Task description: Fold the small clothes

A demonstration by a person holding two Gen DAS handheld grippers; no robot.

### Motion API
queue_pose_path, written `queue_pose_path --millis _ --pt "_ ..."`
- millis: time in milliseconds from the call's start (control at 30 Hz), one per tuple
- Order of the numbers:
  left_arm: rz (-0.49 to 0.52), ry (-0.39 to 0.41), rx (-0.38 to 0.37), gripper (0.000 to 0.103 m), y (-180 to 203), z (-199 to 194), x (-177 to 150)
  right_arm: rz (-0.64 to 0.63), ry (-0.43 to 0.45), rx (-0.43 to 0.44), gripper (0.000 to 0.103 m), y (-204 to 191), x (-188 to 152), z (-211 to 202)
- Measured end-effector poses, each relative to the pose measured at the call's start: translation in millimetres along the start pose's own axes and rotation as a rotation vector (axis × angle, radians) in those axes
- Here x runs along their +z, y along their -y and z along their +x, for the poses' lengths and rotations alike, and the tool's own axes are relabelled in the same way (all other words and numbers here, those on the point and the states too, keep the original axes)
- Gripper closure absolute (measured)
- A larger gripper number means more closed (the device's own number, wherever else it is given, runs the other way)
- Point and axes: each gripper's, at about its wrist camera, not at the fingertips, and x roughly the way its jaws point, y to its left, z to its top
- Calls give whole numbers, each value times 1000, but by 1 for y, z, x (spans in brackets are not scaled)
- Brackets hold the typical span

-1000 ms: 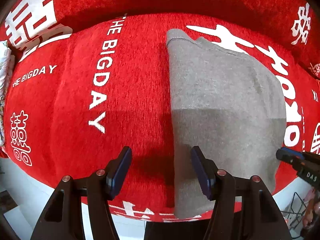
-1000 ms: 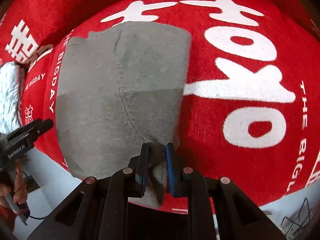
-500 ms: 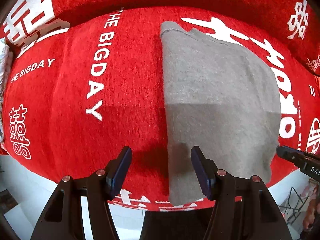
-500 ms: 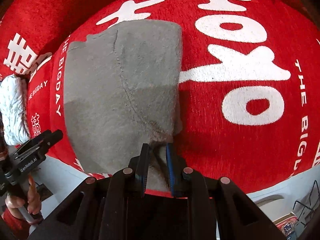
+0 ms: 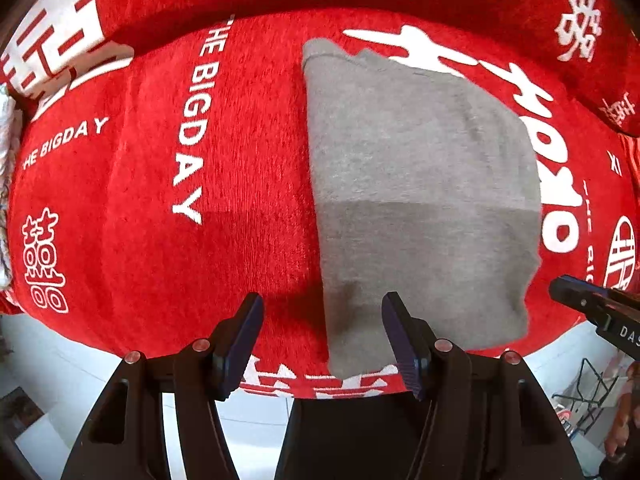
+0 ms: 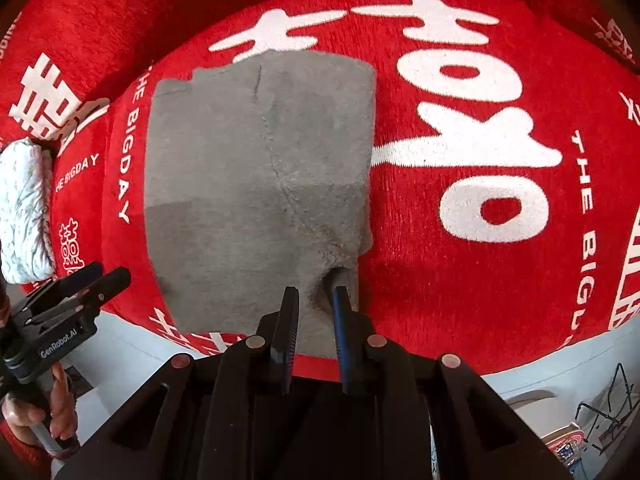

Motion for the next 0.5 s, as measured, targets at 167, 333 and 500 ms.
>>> queue_pose_path --millis 167,333,500 --pt "17 35 16 40 5 -21 0 -1 37 -16 61 -5 -1 -19" --pt "30 48 40 39 10 -33 -1 -8 71 -32 54 -11 -2 -36" --pt "3 89 36 2 10 -45 -7 -35 109 -76 25 -19 -7 -48"
